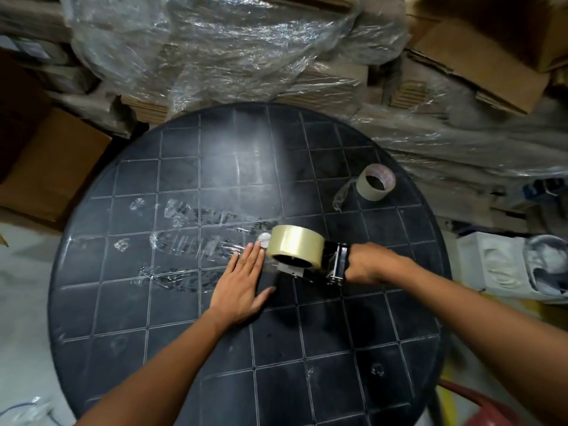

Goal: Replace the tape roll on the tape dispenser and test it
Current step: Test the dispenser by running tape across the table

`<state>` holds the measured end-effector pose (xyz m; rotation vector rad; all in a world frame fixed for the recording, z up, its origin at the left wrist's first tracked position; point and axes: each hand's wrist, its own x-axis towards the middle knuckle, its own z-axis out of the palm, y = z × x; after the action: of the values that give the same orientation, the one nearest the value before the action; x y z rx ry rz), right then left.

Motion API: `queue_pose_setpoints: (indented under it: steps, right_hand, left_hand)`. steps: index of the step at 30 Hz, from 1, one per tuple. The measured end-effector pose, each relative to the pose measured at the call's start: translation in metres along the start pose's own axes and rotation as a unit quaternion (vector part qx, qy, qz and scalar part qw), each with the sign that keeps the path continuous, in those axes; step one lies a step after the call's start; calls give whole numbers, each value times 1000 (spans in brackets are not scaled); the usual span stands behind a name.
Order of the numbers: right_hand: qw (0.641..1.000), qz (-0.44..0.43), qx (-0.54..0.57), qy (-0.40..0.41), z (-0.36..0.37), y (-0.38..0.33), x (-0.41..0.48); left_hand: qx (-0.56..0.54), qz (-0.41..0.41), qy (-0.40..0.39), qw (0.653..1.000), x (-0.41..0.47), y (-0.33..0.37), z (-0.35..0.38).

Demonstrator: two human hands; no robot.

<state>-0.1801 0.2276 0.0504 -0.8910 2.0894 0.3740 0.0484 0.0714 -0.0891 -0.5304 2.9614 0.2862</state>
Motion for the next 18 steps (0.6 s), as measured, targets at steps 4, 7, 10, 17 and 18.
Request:
queue_pose_setpoints:
  steps: [4,7,10,17,18]
  right_hand:
    - [997,50,-50,4,-12,-18,-14]
    - [991,63,-119,-12,-28,-54,-7]
    - [979,75,-177,-71,-39,-68,-4]
    - [974,95,-184,-95,-43,-80,-2]
    - [974,102,-173,-106,-43,-80,-3]
  left_hand:
    - [-5,-9,-7,1000,0,0,2]
    - [-15,0,4,1000,1,-1,2]
    - [-28,1,14,999,2,-1,0]
    - [-38,-2,7,999,0,-3,1]
    - [-38,-4,6,999,0,-3,1]
